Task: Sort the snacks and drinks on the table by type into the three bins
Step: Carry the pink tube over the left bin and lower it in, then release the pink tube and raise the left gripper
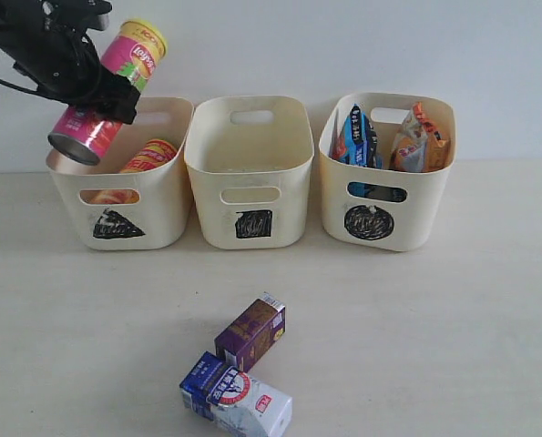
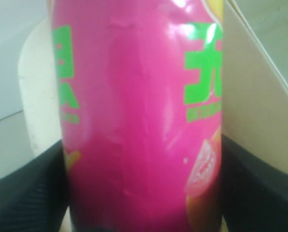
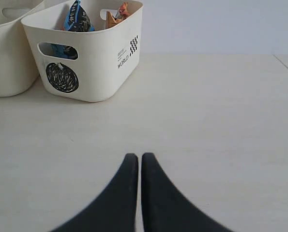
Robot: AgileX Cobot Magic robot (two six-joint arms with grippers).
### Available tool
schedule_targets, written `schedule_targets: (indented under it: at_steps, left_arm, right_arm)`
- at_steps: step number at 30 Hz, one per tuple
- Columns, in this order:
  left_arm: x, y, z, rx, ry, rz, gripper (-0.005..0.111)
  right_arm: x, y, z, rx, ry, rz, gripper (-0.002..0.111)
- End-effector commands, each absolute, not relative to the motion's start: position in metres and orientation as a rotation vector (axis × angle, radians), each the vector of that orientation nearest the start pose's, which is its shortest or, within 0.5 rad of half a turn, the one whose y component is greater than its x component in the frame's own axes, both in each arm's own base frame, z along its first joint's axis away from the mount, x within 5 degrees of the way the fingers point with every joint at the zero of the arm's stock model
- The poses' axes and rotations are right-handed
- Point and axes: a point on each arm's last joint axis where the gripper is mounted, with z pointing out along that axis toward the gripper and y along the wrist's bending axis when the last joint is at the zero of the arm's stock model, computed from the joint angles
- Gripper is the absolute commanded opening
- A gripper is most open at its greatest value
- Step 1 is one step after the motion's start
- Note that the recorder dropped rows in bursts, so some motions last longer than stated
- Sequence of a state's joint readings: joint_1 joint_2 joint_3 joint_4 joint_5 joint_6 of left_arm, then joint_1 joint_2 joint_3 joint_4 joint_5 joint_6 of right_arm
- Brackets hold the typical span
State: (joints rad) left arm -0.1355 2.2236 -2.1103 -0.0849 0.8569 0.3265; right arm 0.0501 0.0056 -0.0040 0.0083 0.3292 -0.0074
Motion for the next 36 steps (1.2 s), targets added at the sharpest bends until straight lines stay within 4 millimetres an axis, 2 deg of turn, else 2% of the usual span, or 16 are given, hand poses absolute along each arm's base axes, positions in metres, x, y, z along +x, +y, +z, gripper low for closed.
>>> schedule_targets:
  at_steps: [1, 10, 15, 17, 19, 23, 26, 29, 36]
  left_arm:
    - [0.512, -0.074, 0.270, 0.466, 2.382, -0.035, 0.004]
    - [0.520, -0.075, 0.249, 0.444, 2.432, -0.050, 0.004]
    - [0.522, -0.075, 0.247, 0.441, 2.424, -0.049, 0.005]
    - [0.522, -0.075, 0.247, 0.442, 2.426, -0.049, 0.011]
    - [0.521, -0.075, 0.247, 0.443, 2.430, -0.050, 0.022]
    - [0.521, -0.075, 0.247, 0.443, 2.435, -0.052, 0.057]
    - [0.521, -0.075, 0.247, 0.443, 2.435, -0.052, 0.073]
    - [0.521, -0.075, 0.247, 0.443, 2.435, -0.052, 0.077]
    - [0.519, -0.075, 0.246, 0.449, 2.457, -0.055, 0.078]
  right_arm:
    - [0.054, 0.003, 0.184, -0.045, 1.806, 0.040, 0.000]
    - [0.054, 0.003, 0.184, -0.045, 1.806, 0.040, 0.000]
    - [0.054, 0.003, 0.184, -0.045, 1.806, 0.040, 0.000]
    - [0.054, 0.003, 0.184, -0.045, 1.806, 0.040, 0.000]
    - [0.054, 0.003, 0.184, -0.045, 1.806, 0.040, 0.000]
    - [0.054, 0.003, 0.184, -0.045, 1.806, 0.040, 0.000]
    - [0.054, 0.003, 0.184, -0.045, 1.806, 0.040, 0.000]
    - [0.054, 0.003, 0.184, -0.045, 1.806, 0.040, 0.000]
    - [0.054, 0.003, 0.184, -0.045, 1.806, 0.040, 0.000]
